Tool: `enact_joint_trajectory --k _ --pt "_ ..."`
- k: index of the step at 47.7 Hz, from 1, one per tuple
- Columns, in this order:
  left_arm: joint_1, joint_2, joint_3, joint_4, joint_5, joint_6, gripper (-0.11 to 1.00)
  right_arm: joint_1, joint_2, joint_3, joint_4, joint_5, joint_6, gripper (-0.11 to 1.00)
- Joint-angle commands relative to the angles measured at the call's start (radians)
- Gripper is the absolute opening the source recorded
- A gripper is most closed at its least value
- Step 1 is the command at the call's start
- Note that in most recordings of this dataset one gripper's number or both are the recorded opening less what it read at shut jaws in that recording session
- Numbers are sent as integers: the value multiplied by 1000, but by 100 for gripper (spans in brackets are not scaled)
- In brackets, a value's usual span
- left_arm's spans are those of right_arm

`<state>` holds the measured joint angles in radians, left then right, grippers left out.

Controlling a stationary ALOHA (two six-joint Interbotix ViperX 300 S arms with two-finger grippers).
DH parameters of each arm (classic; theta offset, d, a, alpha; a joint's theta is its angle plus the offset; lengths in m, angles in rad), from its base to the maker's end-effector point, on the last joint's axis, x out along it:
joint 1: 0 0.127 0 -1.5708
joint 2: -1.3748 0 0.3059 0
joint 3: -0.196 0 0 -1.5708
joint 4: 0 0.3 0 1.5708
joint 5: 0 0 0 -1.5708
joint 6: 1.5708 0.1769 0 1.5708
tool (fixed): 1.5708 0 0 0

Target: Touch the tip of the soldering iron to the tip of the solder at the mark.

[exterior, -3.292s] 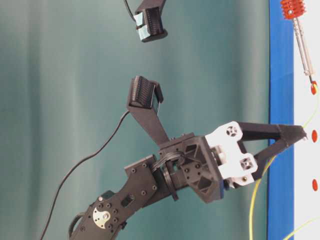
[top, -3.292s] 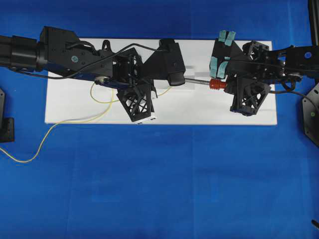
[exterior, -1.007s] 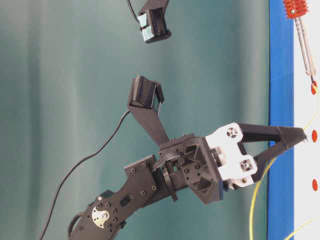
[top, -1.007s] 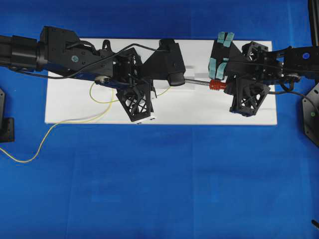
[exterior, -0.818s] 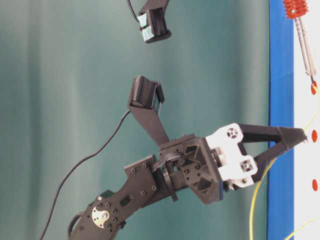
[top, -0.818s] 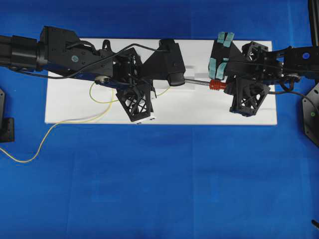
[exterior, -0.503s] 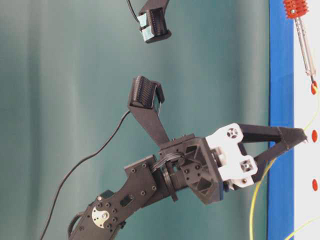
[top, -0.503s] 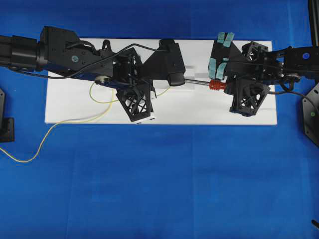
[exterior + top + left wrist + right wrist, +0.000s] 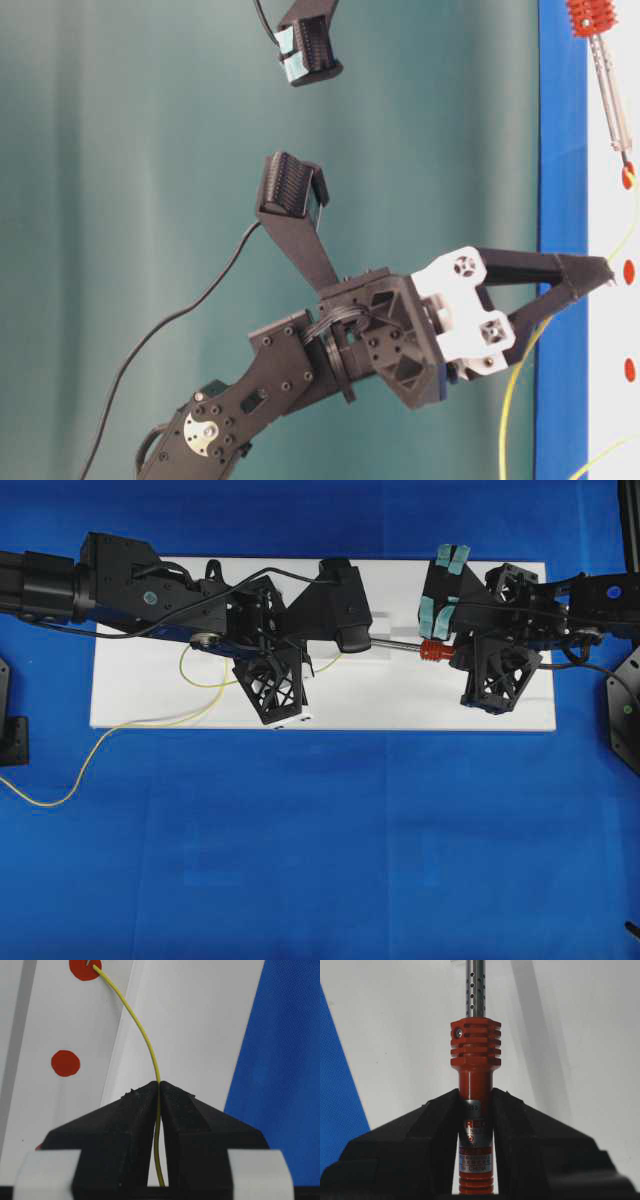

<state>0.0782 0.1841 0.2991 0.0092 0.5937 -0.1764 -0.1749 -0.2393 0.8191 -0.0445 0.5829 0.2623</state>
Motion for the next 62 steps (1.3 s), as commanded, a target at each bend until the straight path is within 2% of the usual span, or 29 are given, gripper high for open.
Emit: enact_joint_trajectory --k 1,13,35,49,62 --pt "0 -17 -25 3 -3 -2 2 2 -8 -25 -3 -6 0 6" --pt "0 -75 -6 3 -2 6 2 2 -11 -18 -5 -8 0 6" --pt "0 -313 175 3 -6 -9 2 2 -11 -17 -5 -12 -2 6" --pt "0 -364 212 3 -37 -11 2 2 -21 -15 -5 -14 -2 6" --pt "0 -387 229 3 -44 -12 2 2 -196 46 -23 -12 2 6"
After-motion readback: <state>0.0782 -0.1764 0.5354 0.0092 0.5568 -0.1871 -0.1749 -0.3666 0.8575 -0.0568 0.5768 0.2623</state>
